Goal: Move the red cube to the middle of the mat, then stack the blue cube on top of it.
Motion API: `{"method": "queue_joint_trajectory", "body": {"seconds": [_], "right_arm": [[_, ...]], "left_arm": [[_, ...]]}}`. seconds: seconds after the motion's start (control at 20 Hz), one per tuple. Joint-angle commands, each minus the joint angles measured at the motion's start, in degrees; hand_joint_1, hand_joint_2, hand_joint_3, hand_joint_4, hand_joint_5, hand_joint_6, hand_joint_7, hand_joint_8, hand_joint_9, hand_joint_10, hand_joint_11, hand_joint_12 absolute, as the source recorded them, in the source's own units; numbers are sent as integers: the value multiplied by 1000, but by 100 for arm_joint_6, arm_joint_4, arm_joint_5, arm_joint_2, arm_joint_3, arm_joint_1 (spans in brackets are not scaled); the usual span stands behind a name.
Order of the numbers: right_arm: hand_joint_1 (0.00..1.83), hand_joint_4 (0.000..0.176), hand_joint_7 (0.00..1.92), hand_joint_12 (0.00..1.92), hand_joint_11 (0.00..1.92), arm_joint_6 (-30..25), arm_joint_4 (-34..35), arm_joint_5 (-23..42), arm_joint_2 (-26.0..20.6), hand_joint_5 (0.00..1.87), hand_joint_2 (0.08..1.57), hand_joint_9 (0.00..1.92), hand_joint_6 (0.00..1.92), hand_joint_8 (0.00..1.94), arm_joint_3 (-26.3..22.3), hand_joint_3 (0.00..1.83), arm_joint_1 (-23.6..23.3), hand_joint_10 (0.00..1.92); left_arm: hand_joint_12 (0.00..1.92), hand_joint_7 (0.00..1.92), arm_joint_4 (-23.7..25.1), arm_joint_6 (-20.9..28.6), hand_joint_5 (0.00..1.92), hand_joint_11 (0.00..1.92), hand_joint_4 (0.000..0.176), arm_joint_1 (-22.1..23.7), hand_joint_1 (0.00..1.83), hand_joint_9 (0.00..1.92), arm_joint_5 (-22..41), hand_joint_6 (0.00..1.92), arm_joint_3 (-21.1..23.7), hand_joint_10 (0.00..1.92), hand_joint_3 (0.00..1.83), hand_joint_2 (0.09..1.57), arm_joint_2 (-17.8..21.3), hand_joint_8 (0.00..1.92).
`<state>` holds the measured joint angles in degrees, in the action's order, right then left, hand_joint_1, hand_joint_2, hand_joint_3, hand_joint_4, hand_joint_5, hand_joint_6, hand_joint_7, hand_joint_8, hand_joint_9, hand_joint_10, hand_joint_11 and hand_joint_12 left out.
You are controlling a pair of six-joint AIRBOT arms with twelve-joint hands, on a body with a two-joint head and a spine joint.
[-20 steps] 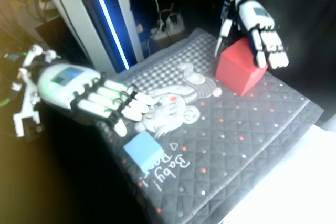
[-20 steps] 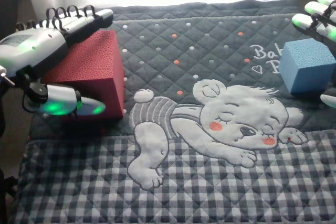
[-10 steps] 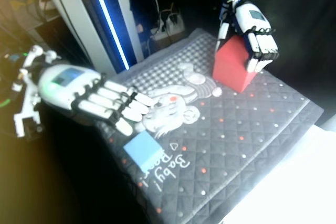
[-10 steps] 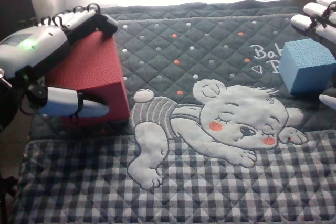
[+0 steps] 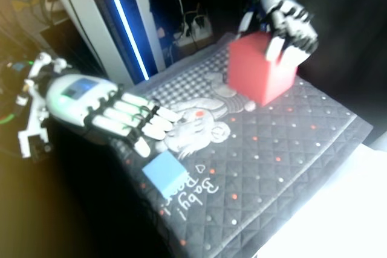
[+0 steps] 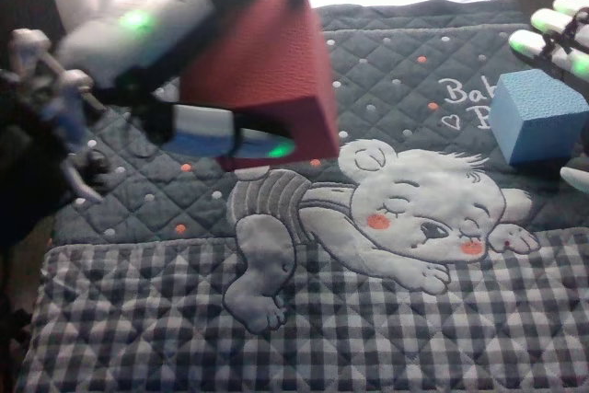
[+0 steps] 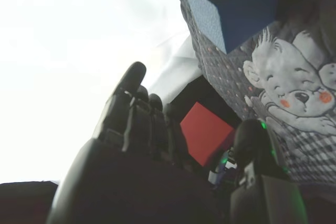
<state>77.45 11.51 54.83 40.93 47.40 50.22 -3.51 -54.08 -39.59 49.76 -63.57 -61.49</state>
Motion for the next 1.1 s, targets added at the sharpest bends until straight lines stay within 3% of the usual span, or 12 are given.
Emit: {"method": "queue_joint_trajectory", "body": {"seconds": [0.0,0.05,0.15,0.25,0.35,0.4,0.5,0.6,0.75,0.85,0.9,1.05], "right_arm": [[549,0,0,1143,0,18,20,722,-35,0,1328,6,0,0,35,11,-38,3],[607,0,0,1205,0,18,21,722,-35,0,1355,14,0,0,39,9,-36,8],[732,0,0,1226,0,18,21,733,-40,0,1376,21,0,0,38,10,-36,12],[657,0,0,1221,0,18,21,741,-41,0,1405,20,0,0,38,19,-36,12],[631,11,0,992,0,18,21,742,-41,0,1405,0,0,0,35,5,-36,0],[628,9,0,1105,0,18,21,741,-41,0,1394,32,0,0,34,0,-33,15],[630,27,0,1214,0,17,23,744,-41,0,1376,62,0,0,30,0,-29,31],[560,58,0,1216,0,12,24,744,-40,0,1336,53,0,0,30,0,-29,28],[627,48,0,1135,0,-221,26,744,-38,0,1201,52,0,0,77,0,-20,44],[771,2,0,416,0,-580,19,744,-1,0,1133,34,0,0,205,0,-15,54],[802,0,0,279,0,-850,17,741,57,0,1117,40,0,0,331,0,-16,73],[867,0,2,547,0,-1524,83,676,269,0,1114,33,0,0,699,1,-16,194]], "left_arm": [[1921,74,13,77,15,241,88,105,1218,107,462,1655,-74,1863,2,1084,-131,1668],[1921,47,24,128,2,228,72,151,1213,72,322,1616,-169,1909,7,1100,-277,1687],[1921,36,70,358,0,150,80,198,1205,34,22,1589,-396,1888,0,1081,-553,1674],[1885,17,96,479,0,13,58,191,924,0,-193,1310,-510,1574,8,1110,-680,1316],[921,0,127,483,0,0,88,185,676,0,-344,322,-537,253,3,1133,-742,207],[186,0,135,483,0,0,105,183,615,0,-366,64,-537,50,0,1047,-747,41],[6,0,149,505,0,0,162,168,624,0,-373,2,-535,1,0,961,-750,1],[0,0,150,643,0,0,174,105,627,0,-244,0,-541,0,0,937,-732,0],[0,0,153,847,0,0,176,-48,628,0,188,0,-479,0,0,918,-609,0],[0,0,16,806,0,0,176,-255,644,0,647,0,-300,0,0,913,-375,0],[0,0,-133,720,0,0,176,-400,614,0,920,0,-175,0,0,922,-208,0],[0,0,-475,429,0,0,176,-787,555,0,1574,0,185,0,0,941,255,0]]}}
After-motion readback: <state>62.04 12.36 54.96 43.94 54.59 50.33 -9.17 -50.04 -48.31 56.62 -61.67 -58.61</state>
